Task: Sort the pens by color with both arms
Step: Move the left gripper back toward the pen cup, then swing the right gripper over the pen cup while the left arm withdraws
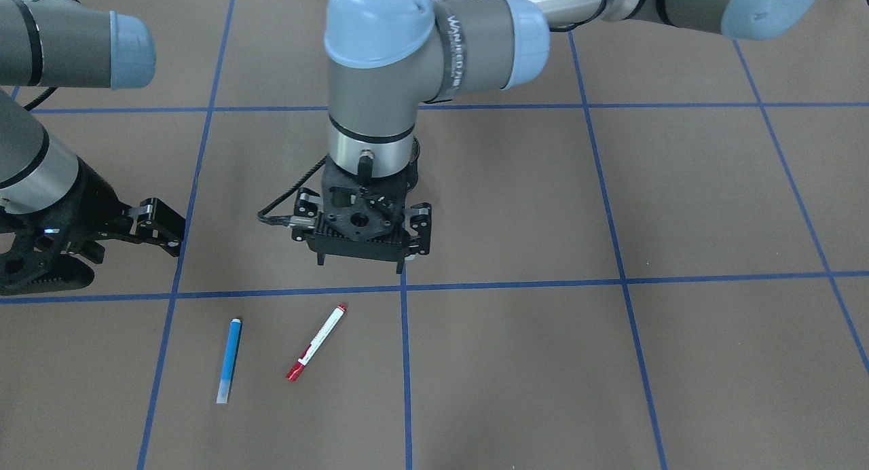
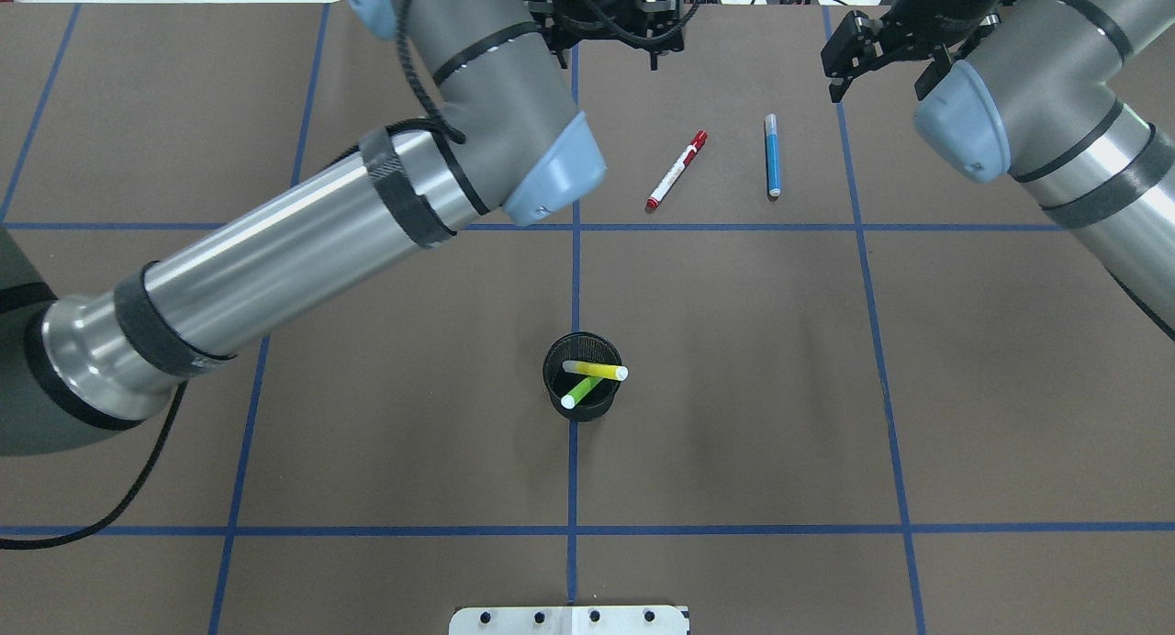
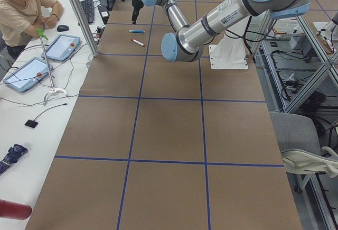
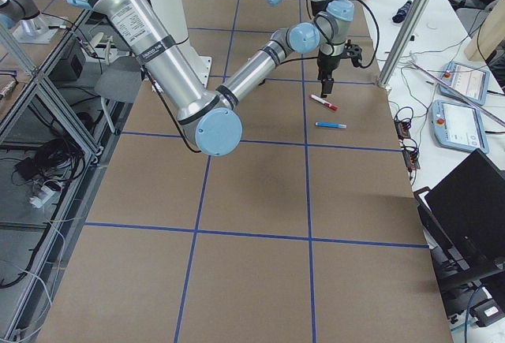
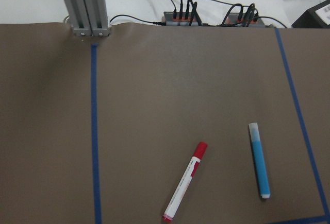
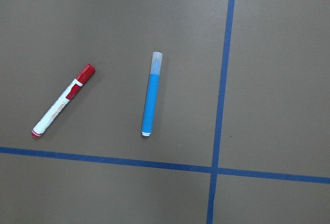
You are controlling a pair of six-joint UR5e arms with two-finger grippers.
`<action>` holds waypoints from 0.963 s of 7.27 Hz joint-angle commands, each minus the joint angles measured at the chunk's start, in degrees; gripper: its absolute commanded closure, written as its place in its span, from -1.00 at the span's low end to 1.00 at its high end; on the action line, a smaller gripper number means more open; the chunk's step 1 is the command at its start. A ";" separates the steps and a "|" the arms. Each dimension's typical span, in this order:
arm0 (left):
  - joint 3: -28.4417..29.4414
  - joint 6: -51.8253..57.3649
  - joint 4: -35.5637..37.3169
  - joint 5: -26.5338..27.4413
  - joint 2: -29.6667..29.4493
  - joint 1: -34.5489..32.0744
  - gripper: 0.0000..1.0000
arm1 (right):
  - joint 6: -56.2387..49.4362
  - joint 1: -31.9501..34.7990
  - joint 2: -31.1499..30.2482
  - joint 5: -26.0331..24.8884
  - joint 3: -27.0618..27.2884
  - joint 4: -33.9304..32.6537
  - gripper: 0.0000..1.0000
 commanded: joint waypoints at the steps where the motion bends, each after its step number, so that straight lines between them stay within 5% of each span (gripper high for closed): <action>1: -9.19 11.14 12.94 -6.33 5.49 -5.06 -0.98 | 9.66 -3.65 3.21 -0.16 0.55 0.12 -0.99; 3: -18.06 23.00 22.02 -6.69 12.15 -8.84 -0.98 | 18.54 -7.43 4.80 -1.30 2.73 0.12 -0.98; 7: -27.24 39.21 21.27 -13.29 28.34 -14.14 -0.98 | 33.76 -18.94 7.62 -9.37 3.89 -0.15 -0.98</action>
